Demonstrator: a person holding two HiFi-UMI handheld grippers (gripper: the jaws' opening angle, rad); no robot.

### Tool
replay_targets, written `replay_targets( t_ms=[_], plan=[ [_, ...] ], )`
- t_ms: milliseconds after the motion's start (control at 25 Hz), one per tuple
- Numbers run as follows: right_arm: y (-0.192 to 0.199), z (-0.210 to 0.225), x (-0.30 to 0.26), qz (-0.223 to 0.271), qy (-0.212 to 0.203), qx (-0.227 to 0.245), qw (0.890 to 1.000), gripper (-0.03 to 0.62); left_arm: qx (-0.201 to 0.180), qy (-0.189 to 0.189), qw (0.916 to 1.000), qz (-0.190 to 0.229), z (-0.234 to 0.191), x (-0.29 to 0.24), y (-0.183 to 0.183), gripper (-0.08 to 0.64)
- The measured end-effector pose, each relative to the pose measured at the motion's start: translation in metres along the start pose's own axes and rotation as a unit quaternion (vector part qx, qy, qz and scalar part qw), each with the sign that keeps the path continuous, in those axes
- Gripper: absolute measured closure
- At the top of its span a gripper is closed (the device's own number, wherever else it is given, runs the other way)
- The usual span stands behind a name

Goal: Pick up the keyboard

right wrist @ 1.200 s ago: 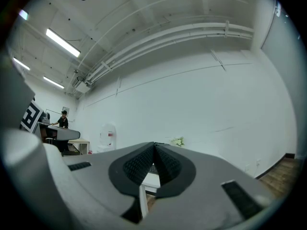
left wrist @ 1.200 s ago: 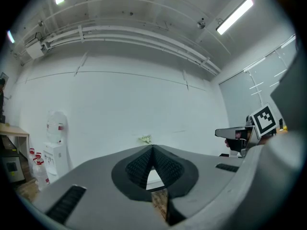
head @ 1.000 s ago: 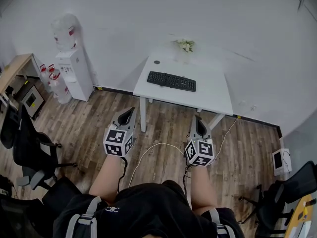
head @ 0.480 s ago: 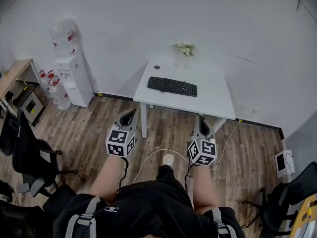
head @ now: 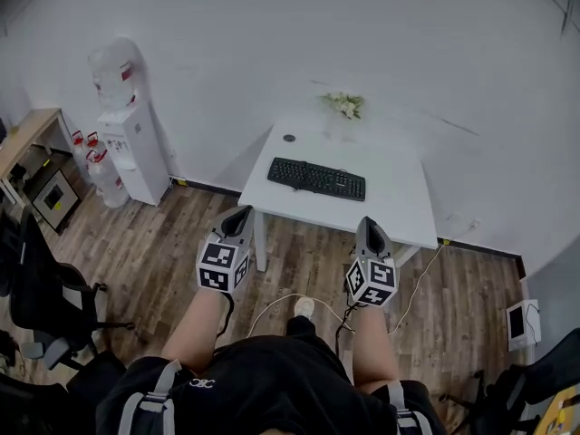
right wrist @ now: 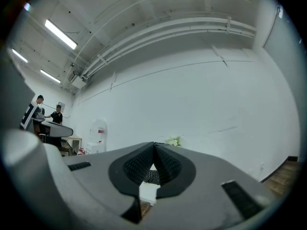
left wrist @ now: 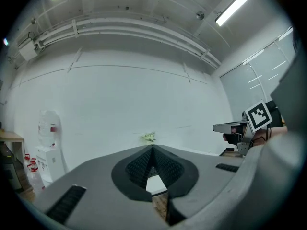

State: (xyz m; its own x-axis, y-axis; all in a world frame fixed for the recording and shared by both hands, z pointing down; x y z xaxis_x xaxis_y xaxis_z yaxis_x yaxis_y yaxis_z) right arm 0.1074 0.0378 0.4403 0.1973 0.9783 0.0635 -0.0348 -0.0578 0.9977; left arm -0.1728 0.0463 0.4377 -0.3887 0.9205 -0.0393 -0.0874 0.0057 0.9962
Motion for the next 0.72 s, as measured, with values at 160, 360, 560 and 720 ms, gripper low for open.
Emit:
replay_targets(
  t_ms=[160, 360, 560, 720],
  plan=[
    [0.010, 0.021, -0.049, -0.002, 0.000, -0.012, 1.000, 0.589, -0.002, 0.001, 1.0000, -0.007, -0.007, -0.051, 0.007, 0.551],
    [0.026, 0.041, -0.105, -0.019, -0.003, -0.021, 1.000, 0.589, 0.010, 0.001, 0.9996, -0.025, -0.018, -0.112, 0.018, 0.551],
    [0.035, 0.059, -0.151, -0.040, -0.007, -0.018, 0.999, 0.589, 0.018, 0.002, 0.9988, -0.045, -0.027, -0.165, 0.025, 0.551],
    [0.039, 0.081, -0.185, -0.055, -0.006, -0.020, 0.998, 0.589, 0.025, 0.003, 0.9979, -0.060, -0.030, -0.208, 0.027, 0.551]
  ],
)
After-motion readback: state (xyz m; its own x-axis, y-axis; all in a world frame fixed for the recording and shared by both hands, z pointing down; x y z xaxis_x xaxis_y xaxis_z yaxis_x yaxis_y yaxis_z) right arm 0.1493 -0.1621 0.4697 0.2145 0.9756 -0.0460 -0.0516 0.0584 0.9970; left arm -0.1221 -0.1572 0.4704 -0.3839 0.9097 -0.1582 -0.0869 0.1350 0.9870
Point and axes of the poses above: the fingertips, and each gripper's own axes: x backward along the fingers, z to its right, y out of its underside, the point moved 2 cm from there along x, backward along the fingers, and after that the axes turned 1 degree about -z, right-handed, at the moved point
